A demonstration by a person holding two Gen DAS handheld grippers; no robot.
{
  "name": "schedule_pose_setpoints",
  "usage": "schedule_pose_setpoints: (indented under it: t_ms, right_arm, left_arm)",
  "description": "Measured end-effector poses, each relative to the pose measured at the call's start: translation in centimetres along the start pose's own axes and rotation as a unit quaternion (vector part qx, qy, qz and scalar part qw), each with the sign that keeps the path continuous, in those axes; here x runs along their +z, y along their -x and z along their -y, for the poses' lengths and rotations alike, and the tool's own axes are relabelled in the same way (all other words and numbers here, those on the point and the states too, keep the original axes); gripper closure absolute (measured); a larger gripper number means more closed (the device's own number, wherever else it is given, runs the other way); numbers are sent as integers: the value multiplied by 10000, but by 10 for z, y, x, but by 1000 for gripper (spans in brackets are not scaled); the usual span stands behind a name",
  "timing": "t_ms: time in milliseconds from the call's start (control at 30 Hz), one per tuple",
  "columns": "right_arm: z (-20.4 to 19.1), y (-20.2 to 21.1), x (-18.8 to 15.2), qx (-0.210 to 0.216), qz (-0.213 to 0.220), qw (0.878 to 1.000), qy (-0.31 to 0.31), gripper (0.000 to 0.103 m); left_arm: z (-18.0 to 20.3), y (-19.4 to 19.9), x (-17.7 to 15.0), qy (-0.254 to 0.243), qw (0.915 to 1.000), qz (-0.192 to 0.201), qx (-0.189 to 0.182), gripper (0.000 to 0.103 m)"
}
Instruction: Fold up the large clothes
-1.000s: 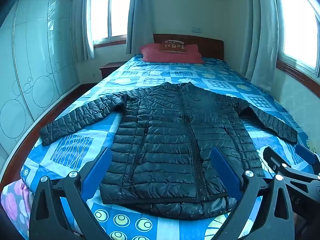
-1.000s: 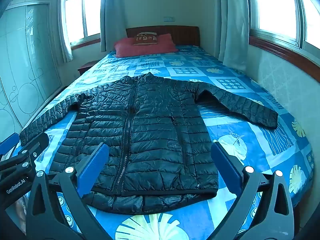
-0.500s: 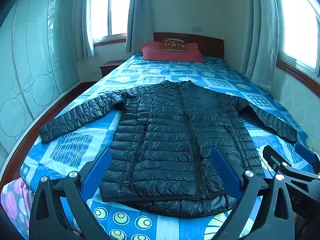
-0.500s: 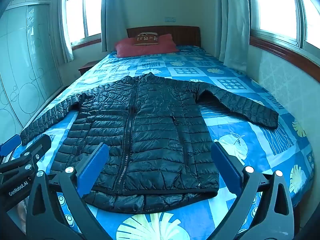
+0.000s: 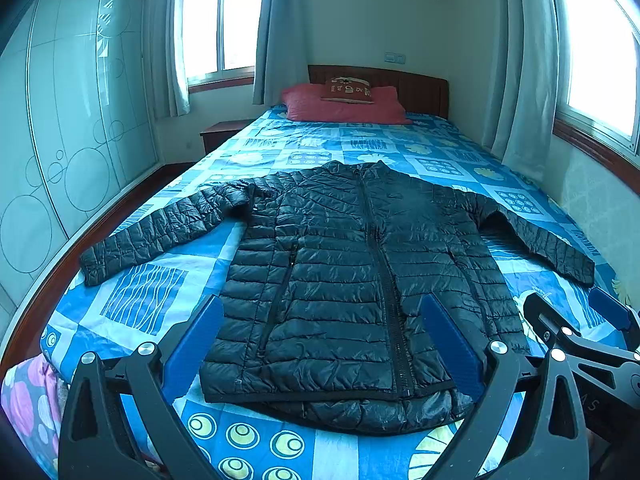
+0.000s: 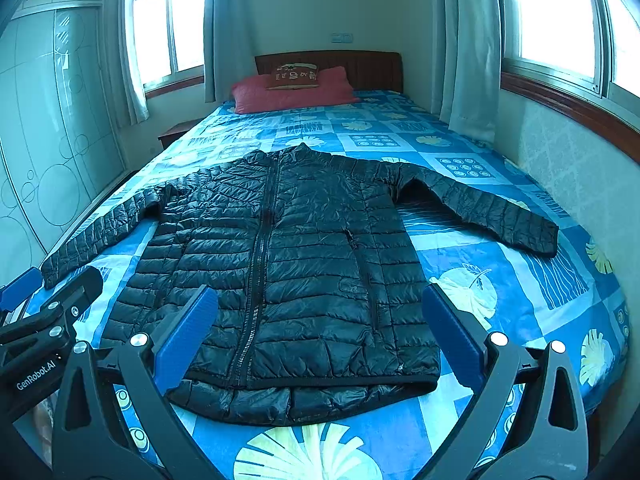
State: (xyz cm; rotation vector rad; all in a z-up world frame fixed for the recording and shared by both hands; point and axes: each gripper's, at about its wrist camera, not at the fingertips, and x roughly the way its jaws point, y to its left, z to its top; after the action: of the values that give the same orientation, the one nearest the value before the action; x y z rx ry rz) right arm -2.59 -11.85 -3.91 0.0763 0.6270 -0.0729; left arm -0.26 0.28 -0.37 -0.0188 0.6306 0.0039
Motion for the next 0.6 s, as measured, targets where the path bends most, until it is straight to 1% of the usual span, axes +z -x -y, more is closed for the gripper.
schedule_pose_setpoints:
  t_ms: [600]
  right_arm:
    - [-1, 0, -1, 13, -26, 10000, -6, 2]
  left_arm:
    - [-1, 1, -4, 3, 10000, -23, 17, 4]
